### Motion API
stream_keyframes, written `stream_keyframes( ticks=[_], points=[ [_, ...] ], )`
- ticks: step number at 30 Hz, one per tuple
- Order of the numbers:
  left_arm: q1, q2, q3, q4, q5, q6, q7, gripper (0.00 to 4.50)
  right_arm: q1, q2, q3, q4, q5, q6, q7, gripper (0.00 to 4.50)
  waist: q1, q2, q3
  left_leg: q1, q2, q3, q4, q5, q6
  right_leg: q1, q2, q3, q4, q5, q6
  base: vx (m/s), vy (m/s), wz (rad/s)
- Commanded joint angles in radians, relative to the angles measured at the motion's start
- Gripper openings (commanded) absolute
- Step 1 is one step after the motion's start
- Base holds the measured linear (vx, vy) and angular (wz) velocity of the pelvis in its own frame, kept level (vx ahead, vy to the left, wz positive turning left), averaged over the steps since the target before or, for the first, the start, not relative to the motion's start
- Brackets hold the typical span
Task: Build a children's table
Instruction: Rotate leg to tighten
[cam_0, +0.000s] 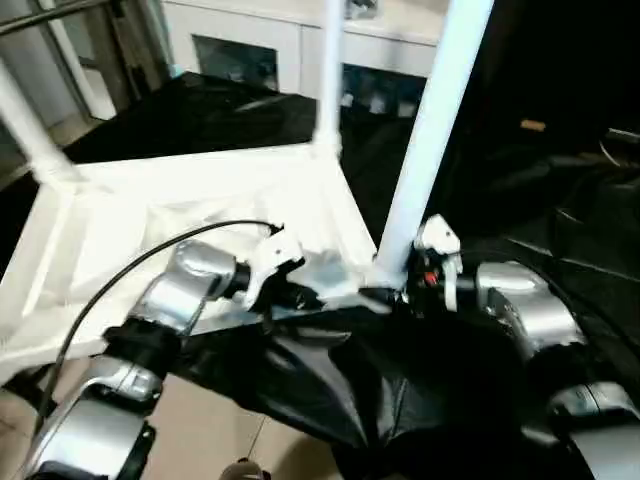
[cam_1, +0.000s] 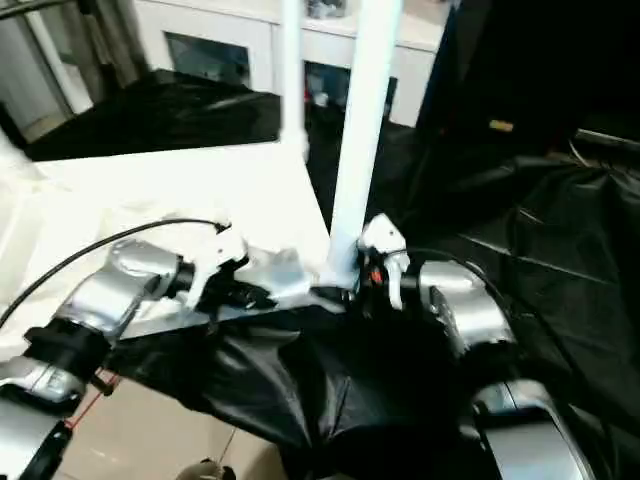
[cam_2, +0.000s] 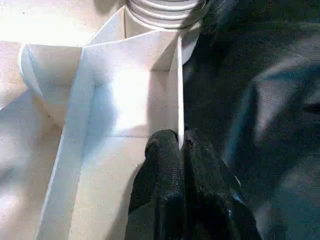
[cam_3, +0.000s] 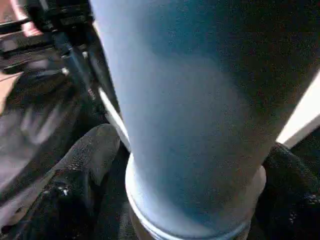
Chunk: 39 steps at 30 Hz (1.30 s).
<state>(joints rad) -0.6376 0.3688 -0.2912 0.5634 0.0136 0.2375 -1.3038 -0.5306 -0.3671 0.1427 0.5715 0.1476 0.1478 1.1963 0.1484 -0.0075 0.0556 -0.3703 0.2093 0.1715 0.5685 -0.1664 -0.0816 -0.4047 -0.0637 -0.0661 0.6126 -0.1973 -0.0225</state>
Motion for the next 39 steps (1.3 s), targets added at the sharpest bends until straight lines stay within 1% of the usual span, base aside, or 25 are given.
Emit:
stream_keyframes(
  ticks=[1,4,5,10,13,16,17,18,19,20,22,23,24,27,28,30,31,32,33,34,35,36,37,38,39],
  points=[
    [-0.016,-0.015,-0.01,-0.061,-0.058,-0.029,-0.05,0.0,0.019,0.006,0.043,-0.072,0.012,0.02,0.052,3.64,-0.003,-0.004,-0.067,0.014,0.029,0.002,-0.055,-0.157,0.049,0.056,-0.074,0.046,-0.066,-0.101,-0.21,0.0,0.0,0.0],
    [-0.011,-0.005,-0.011,-0.065,-0.053,-0.035,-0.058,0.0,0.033,0.006,0.045,-0.097,0.017,0.037,0.052,3.4,-0.003,-0.003,-0.07,0.012,0.026,0.002,-0.052,-0.133,0.054,0.057,-0.074,0.045,-0.06,-0.057,-0.217,0.0,0.0,0.0],
    [-0.011,-0.003,-0.012,-0.065,-0.052,-0.036,-0.06,0.0,0.036,0.006,0.046,-0.103,0.019,0.043,0.052,3.4,-0.002,-0.004,-0.07,0.012,0.026,0.002,-0.052,-0.133,0.054,0.058,-0.074,0.046,-0.06,-0.055,-0.217,0.0,0.0,0.0],
    [-0.011,-0.001,-0.008,-0.061,-0.047,-0.037,-0.06,0.0,0.052,0.01,0.05,-0.128,0.028,0.076,0.047,2.89,-0.001,-0.003,-0.071,0.012,0.025,0.001,-0.05,-0.123,0.055,0.059,-0.074,0.045,-0.057,-0.045,-0.217,0.0,0.0,0.0],
    [-0.013,-0.006,-0.003,-0.054,-0.044,-0.037,-0.051,0.0,0.061,0.02,0.048,-0.132,0.028,0.088,0.029,2.82,0.001,-0.003,-0.071,0.011,0.025,0.001,-0.05,-0.129,0.052,0.059,-0.075,0.045,-0.058,-0.056,-0.216,0.0,0.0,0.0],
    [-0.02,-0.022,0.009,-0.036,-0.042,-0.028,-0.014,0.0,0.066,0.049,0.03,-0.106,0.026,0.101,-0.035,2.79,0.001,-0.004,-0.071,0.011,0.025,0.001,-0.05,-0.129,0.048,0.059,-0.076,0.045,-0.058,-0.063,-0.214,0.0,0.0,0.0],
    [-0.027,-0.035,0.018,-0.025,-0.041,-0.02,0.014,0.0,0.059,0.071,0.013,-0.068,0.015,0.09,-0.096,2.78,0.001,-0.005,-0.071,0.011,0.025,0.001,-0.05,-0.13,0.046,0.059,-0.076,0.045,-0.058,-0.066,-0.213,0.0,0.0,0.0],
    [-0.031,-0.042,0.022,-0.02,-0.041,-0.015,0.03,0.0,0.056,0.082,0.004,-0.05,0.008,0.085,-0.13,2.78,-0.003,-0.005,-0.069,0.011,0.024,0.001,-0.052,-0.14,0.037,0.056,-0.078,0.045,-0.061,-0.087,-0.212,0.0,0.0,0.0],
    [-0.037,-0.054,0.031,-0.01,-0.042,-0.01,0.055,0.0,0.045,0.103,-0.016,-0.011,0.0,0.085,-0.197,2.78,-0.006,-0.006,-0.069,0.012,0.022,-0.001,-0.054,-0.154,0.025,0.059,-0.08,0.045,-0.065,-0.122,-0.205,0.0,0.0,0.0],
    [-0.042,-0.062,0.035,-0.003,-0.042,-0.008,0.071,0.0,0.038,0.115,-0.028,0.011,-0.005,0.088,-0.239,2.78,-0.011,-0.005,-0.069,0.013,0.022,-0.001,-0.055,-0.157,0.018,0.057,-0.078,0.046,-0.066,-0.134,-0.202,0.0,0.0,0.0],
    [-0.077,-0.113,0.062,0.052,-0.022,0.003,0.207,0.0,0.011,0.173,-0.085,0.114,-0.004,0.08,-0.405,2.78,-0.018,-0.006,-0.066,0.014,0.02,-0.002,-0.057,-0.173,0.005,0.057,-0.079,0.046,-0.07,-0.172,-0.195,0.0,0.0,0.0],
    [-0.077,-0.113,0.062,0.053,-0.022,0.003,0.209,0.0,0.01,0.174,-0.085,0.116,-0.004,0.08,-0.407,2.77,-0.018,-0.004,-0.068,0.015,0.021,-0.003,-0.057,-0.176,-0.002,0.057,-0.081,0.046,-0.069,-0.179,-0.195,0.0,0.0,0.0],
    [-0.1,-0.146,0.074,0.09,-0.005,0.014,0.298,0.0,-0.005,0.21,-0.113,0.166,0.001,0.093,-0.497,2.77,-0.019,-0.004,-0.068,0.018,0.02,-0.002,-0.057,-0.18,-0.006,0.056,-0.079,0.047,-0.071,-0.185,-0.192,0.0,0.0,0.0],
    [-0.123,-0.187,0.081,0.128,0.017,0.032,0.403,0.0,-0.025,0.251,-0.132,0.227,-0.001,0.103,-0.593,2.77,-0.021,-0.005,-0.07,0.015,0.018,0.0,-0.055,-0.159,0.002,0.058,-0.078,0.049,-0.069,-0.149,-0.191,0.0,0.0,0.0],
    [-0.135,-0.216,0.086,0.147,0.027,0.044,0.467,0.0,-0.048,0.277,-0.149,0.276,-0.004,0.111,-0.673,2.77,-0.02,-0.003,-0.07,0.016,0.017,0.0,-0.054,-0.155,0.008,0.059,-0.078,0.049,-0.069,-0.138,-0.192,0.0,0.0,0.0],
    [-0.141,-0.238,0.087,0.155,0.031,0.047,0.498,0.0,-0.068,0.296,-0.161,0.314,-0.004,0.117,-0.726,2.77,-0.021,-0.002,-0.069,0.016,0.017,-0.001,-0.056,-0.159,0.004,0.057,-0.078,0.048,-0.071,-0.147,-0.193,0.0,0.0,0.0],
    [-0.145,-0.263,0.083,0.164,0.037,0.047,0.522,0.0,-0.095,0.318,-0.17,0.363,-0.011,0.114,-0.785,2.77,-0.02,-0.002,-0.068,0.019,0.017,0.0,-0.056,-0.174,0.002,0.056,-0.078,0.047,-0.074,-0.17,-0.19,0.0,0.0,0.0],
    [-0.146,-0.269,0.081,0.167,0.039,0.046,0.528,0.0,-0.103,0.324,-0.172,0.379,-0.015,0.11,-0.801,2.77,-0.023,-0.002,-0.066,0.017,0.017,-0.001,-0.058,-0.186,-0.002,0.055,-0.079,0.048,-0.076,-0.194,-0.186,0.0,0.0,0.0],
    [-0.148,-0.276,0.077,0.172,0.042,0.044,0.533,0.0,-0.115,0.33,-0.174,0.399,-0.021,0.103,-0.819,2.77,-0.023,-0.002,-0.064,0.018,0.016,-0.001,-0.059,-0.199,-0.005,0.056,-0.078,0.047,-0.08,-0.219,-0.178,0.0,0.0,0.0],
    [-0.15,-0.283,0.068,0.18,0.049,0.034,0.54,0.0,-0.129,0.338,-0.18,0.422,-0.025,0.09,-0.834,2.77,-0.022,-0.003,-0.062,0.024,0.017,-0.001,-0.06,-0.228,-0.006,0.052,-0.08,0.047,-0.086,-0.263,-0.167,0.0,0.0,0.0],
    [-0.15,-0.287,0.061,0.183,0.054,0.024,0.541,0.0,-0.138,0.344,-0.186,0.435,-0.026,0.071,-0.837,2.77,-0.022,-0.005,-0.061,0.025,0.018,-0.002,-0.063,-0.244,-0.006,0.053,-0.082,0.047,-0.089,-0.291,-0.158,0.0,0.0,0.0],
    [-0.151,-0.291,0.057,0.187,0.057,0.018,0.543,0.0,-0.146,0.348,-0.191,0.446,-0.027,0.055,-0.84,3.12,-0.021,-0.003,-0.061,0.028,0.019,-0.003,-0.065,-0.258,-0.006,0.051,-0.083,0.048,-0.092,-0.313,-0.15,0.0,0.0,0.0],
    [-0.147,-0.29,0.053,0.182,0.056,0.011,0.527,0.0,-0.151,0.349,-0.188,0.444,-0.027,0.036,-0.813,3.47,-0.023,-0.004,-0.06,0.028,0.019,-0.003,-0.066,-0.263,-0.006,0.051,-0.083,0.048,-0.093,-0.32,-0.146,0.0,0.0,0.0],
    [-0.146,-0.289,0.053,0.181,0.055,0.011,0.525,0.0,-0.151,0.349,-0.186,0.444,-0.028,0.033,-0.809,3.47,-0.023,-0.004,-0.062,0.028,0.019,-0.004,-0.067,-0.263,-0.006,0.054,-0.083,0.048,-0.092,-0.316,-0.145,0.0,0.0,0.0],
    [-0.14,-0.286,0.051,0.169,0.049,0.008,0.496,0.0,-0.155,0.343,-0.17,0.438,-0.039,0.011,-0.767,3.49,-0.023,-0.004,-0.063,0.027,0.02,-0.004,-0.067,-0.259,-0.005,0.054,-0.083,0.048,-0.09,-0.306,-0.146,0.0,0.0,0.0]
  ],
)
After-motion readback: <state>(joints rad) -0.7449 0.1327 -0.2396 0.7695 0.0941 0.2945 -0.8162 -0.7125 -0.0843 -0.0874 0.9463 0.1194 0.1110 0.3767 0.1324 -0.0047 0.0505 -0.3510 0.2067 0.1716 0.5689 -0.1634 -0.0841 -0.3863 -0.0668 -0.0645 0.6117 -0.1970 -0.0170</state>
